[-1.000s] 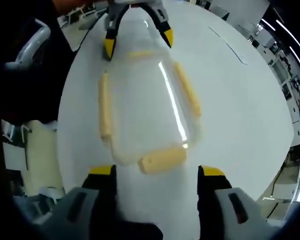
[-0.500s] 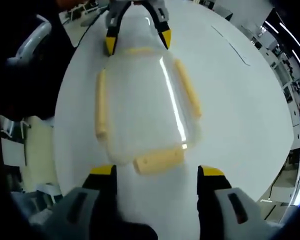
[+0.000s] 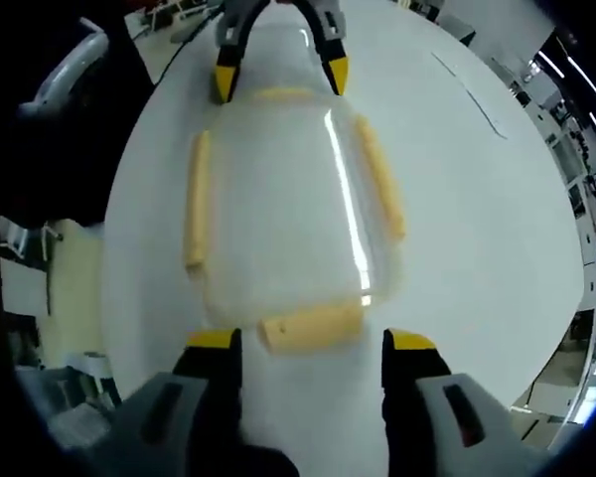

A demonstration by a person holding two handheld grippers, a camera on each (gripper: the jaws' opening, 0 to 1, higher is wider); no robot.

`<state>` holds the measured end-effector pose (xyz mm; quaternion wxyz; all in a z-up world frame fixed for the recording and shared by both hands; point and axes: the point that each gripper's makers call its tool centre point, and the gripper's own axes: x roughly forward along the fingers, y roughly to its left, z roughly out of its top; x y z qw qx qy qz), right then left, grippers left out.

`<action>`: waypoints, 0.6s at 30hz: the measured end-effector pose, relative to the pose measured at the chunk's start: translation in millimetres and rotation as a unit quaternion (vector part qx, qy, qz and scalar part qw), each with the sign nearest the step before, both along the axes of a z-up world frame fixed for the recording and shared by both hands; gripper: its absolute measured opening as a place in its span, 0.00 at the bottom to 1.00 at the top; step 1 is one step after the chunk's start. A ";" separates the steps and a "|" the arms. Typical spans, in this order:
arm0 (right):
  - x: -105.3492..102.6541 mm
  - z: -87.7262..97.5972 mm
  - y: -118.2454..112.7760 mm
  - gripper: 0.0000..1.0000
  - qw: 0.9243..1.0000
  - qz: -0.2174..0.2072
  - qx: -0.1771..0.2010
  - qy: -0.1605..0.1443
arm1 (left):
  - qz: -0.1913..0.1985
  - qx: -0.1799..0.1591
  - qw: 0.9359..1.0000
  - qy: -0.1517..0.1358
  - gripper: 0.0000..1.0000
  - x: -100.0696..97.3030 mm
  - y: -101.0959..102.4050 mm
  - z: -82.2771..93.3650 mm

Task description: Snap each plastic latch of the storage box into its locked position after aligning the lid with the box until every specified latch is closed and the lid sits flush.

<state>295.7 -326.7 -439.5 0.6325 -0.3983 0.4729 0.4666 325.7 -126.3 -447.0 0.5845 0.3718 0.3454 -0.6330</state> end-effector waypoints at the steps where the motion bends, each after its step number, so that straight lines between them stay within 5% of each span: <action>1: -0.4 -0.8 -0.2 0.52 1.000 0.001 -0.001 0.001 | 0.000 0.001 1.000 0.000 0.65 0.0 0.0 0.2; 15: -5.5 -9.5 2.8 0.38 0.998 0.044 -0.022 0.033 | -0.019 -0.001 1.000 -0.002 0.52 0.4 -1.6 1.6; 18: -4.0 -9.6 2.8 0.38 0.998 0.036 -0.018 0.045 | -0.033 0.015 0.999 -0.002 0.37 -3.4 2.6 3.3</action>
